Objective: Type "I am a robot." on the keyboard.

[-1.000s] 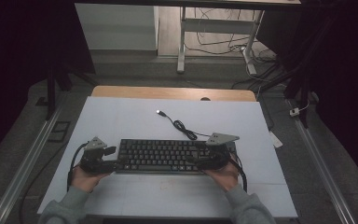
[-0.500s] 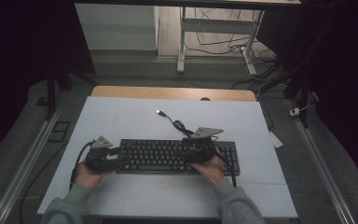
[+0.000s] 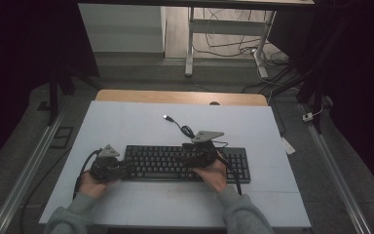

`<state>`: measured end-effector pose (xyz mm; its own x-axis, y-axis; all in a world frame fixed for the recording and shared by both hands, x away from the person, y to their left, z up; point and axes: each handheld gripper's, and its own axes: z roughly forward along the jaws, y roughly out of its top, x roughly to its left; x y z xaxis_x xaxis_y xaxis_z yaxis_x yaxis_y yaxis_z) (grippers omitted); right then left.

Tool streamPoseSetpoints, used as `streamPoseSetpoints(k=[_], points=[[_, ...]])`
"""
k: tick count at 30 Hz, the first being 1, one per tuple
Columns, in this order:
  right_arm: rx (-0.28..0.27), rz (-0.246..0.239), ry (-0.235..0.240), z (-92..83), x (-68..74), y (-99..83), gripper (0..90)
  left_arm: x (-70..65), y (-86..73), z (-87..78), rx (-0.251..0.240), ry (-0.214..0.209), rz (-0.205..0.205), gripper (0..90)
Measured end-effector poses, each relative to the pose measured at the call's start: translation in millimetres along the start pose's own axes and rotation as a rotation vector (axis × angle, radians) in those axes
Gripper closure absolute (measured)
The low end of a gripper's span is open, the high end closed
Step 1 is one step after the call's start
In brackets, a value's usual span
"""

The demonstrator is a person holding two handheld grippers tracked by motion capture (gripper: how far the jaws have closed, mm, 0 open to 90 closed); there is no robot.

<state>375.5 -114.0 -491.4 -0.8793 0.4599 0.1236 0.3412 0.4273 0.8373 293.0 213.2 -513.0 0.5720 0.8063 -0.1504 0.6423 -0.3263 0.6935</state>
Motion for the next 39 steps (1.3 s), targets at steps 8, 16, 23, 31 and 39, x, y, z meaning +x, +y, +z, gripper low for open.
streamPoseSetpoints(k=[8,16,23,31,39], points=[[0.018,-0.021,0.015,7.5,2.3,0.8,49.6,1.7,-1.1,1.7,0.018,-0.008,0.008,88.7],[0.057,-0.061,0.005,10.8,4.5,-0.4,82.8,0.5,-2.0,6.0,0.038,-0.001,0.017,88.7],[0.073,-0.055,0.0,12.8,2.4,-1.6,90.0,1.6,-3.0,8.4,0.046,0.003,0.021,88.6],[0.085,-0.049,-0.012,15.8,0.8,-3.3,90.0,1.9,-3.5,8.9,0.042,0.013,0.02,88.6],[0.107,-0.033,-0.03,19.9,-2.8,-5.8,90.0,1.0,-3.5,11.2,0.048,0.011,0.021,88.6]])
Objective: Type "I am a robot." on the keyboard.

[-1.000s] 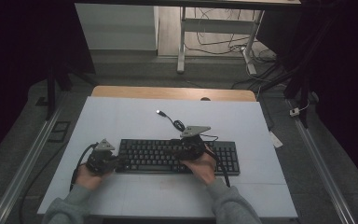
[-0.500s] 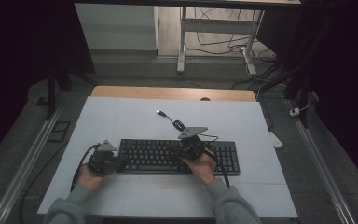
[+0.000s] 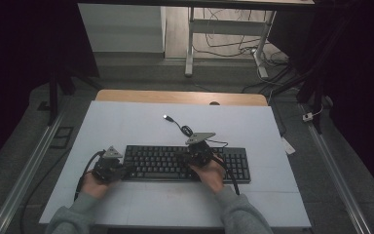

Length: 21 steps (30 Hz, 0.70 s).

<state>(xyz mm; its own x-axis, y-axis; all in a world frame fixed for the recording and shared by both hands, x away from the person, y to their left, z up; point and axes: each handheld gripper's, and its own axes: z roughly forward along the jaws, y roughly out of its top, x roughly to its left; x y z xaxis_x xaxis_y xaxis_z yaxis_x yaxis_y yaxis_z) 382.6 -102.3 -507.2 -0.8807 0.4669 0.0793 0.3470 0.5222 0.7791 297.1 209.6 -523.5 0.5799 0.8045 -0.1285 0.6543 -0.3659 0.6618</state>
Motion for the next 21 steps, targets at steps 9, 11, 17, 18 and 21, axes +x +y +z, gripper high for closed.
streamPoseSetpoints(k=[9,11,17,18,21], points=[[0.017,-0.014,0.012,8.3,3.2,0.2,90.0,-0.6,-0.1,0.7,0.002,0.0,0.0,88.6],[0.02,-0.016,0.01,8.6,3.4,0.4,90.0,-0.7,-0.2,1.4,0.004,0.0,-0.001,88.7],[0.027,-0.036,-0.002,13.5,7.3,2.3,90.0,-0.5,-0.2,3.0,0.013,0.001,-0.001,88.7],[0.026,-0.034,-0.001,13.9,7.9,2.6,90.0,-0.4,-0.2,3.1,0.013,0.001,0.0,88.7],[0.025,-0.041,-0.008,14.3,8.0,3.2,90.0,-0.3,-0.1,3.1,0.013,0.001,0.002,88.7]])
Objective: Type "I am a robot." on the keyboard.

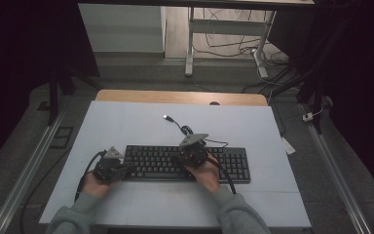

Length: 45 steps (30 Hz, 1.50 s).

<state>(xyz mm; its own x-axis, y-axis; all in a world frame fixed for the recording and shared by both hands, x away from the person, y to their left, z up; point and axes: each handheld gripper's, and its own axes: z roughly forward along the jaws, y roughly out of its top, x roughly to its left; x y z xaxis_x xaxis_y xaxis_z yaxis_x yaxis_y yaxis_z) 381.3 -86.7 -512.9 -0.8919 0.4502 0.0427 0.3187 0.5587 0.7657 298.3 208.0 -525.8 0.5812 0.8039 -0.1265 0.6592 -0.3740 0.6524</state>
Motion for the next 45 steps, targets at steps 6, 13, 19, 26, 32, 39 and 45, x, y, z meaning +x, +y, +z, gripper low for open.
streamPoseSetpoints(k=[6,13,19,26,32,39,45], points=[[0.031,-0.016,-0.02,7.8,1.1,-3.0,90.0,-0.2,-0.1,0.0,0.0,0.001,-0.003,88.7],[0.009,-0.034,-0.03,3.7,2.8,-0.8,90.0,-0.5,-0.1,-0.2,-0.002,0.003,-0.005,88.7],[-0.031,-0.015,-0.023,-8.0,0.9,1.6,90.0,-0.3,0.1,-3.1,-0.02,0.007,-0.003,88.6],[-0.059,-0.001,-0.015,-20.5,-3.5,0.0,90.0,0.7,0.2,-10.5,-0.064,0.016,-0.016,88.6],[-0.059,0.001,-0.01,-27.9,-6.0,-3.9,89.4,0.1,0.7,-14.4,-0.093,0.017,-0.023,88.0],[-0.085,0.037,0.0,-36.0,-8.7,-7.3,57.4,0.2,0.8,-16.3,-0.118,0.019,-0.028,62.6],[-0.092,0.046,-0.001,-45.0,-9.2,-10.3,48.6,1.0,0.9,-18.6,-0.144,0.017,-0.046,48.2]])
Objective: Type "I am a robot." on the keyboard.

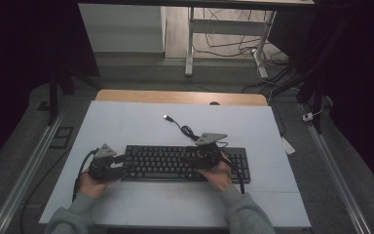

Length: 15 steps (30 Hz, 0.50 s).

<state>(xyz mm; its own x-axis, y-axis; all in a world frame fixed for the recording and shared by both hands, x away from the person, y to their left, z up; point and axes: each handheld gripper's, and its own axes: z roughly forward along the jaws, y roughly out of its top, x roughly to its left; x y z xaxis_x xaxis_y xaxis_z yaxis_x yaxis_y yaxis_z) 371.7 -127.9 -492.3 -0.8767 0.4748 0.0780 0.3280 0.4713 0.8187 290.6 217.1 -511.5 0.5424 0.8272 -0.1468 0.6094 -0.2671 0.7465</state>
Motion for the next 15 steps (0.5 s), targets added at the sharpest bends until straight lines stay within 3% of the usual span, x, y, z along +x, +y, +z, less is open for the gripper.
streamPoseSetpoints(k=[4,15], points=[[-0.013,0.007,-0.003,-8.4,-1.3,-3.2,45.9,-0.5,0.2,0.4,0.0,0.001,0.001,40.2],[-0.034,0.009,-0.024,-29.1,-2.9,-15.0,45.6,-0.3,1.9,-1.8,-0.014,-0.043,0.009,38.0]])
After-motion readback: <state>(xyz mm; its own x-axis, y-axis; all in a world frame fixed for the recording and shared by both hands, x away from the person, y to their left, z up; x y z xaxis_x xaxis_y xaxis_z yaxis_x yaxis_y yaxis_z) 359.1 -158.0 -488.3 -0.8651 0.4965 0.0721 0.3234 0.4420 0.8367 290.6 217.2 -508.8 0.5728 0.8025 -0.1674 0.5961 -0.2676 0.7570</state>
